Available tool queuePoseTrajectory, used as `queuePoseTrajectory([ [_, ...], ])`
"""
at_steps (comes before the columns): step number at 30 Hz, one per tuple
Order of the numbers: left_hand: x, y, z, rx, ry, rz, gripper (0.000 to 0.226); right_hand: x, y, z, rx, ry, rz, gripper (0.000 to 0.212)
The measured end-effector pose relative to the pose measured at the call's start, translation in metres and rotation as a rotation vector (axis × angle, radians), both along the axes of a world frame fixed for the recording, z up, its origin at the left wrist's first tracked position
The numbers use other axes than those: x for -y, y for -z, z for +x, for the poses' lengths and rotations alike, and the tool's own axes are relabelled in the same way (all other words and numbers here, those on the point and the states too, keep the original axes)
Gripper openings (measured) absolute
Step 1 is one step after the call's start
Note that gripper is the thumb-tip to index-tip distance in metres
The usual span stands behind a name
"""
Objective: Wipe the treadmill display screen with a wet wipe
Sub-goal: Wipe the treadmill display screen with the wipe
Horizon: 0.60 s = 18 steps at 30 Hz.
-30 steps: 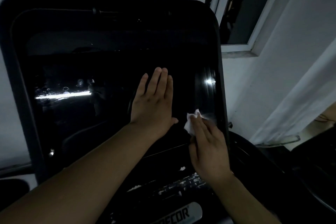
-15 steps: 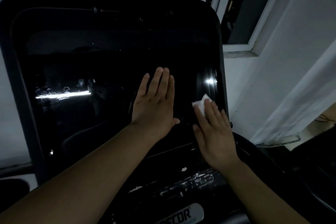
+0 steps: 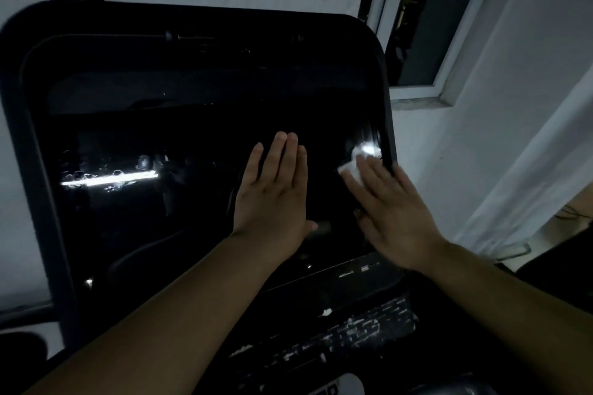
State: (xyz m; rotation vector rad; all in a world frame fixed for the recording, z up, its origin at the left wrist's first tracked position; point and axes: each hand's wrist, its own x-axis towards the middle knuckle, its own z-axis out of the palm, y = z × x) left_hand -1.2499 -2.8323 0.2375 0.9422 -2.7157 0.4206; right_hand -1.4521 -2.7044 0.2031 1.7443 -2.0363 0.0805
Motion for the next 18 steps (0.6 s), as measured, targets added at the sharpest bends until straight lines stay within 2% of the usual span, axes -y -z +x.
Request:
queuePoseTrajectory([
  [2,0.001,0.001,0.000,-0.015,0.008,0.009,0.119,-0.022,0.018,0.010,-0.081,-0.157,0.087,0.073],
  [4,0.001,0.002,0.000,-0.034,0.012,0.002,0.120,-0.029,0.017,0.003,-0.125,-0.196,0.116,0.076],
  [9,0.001,0.003,-0.001,-0.037,0.009,-0.015,0.120,0.030,-0.034,-0.010,0.097,0.039,-0.092,0.073],
  [13,0.002,0.004,0.001,-0.067,0.028,0.002,0.119,0.021,-0.018,0.010,-0.075,-0.245,0.038,0.076],
  [15,0.003,0.004,0.002,-0.081,0.040,-0.003,0.120,0.015,-0.027,0.003,-0.157,-0.321,0.103,0.075],
  [16,0.003,0.004,0.003,-0.088,0.048,-0.005,0.120,0.021,-0.037,-0.004,-0.166,-0.288,0.085,0.075],
  [18,0.001,0.001,0.009,-0.145,0.068,-0.006,0.121,0.044,-0.060,-0.018,-0.048,-0.109,-0.021,0.075],
])
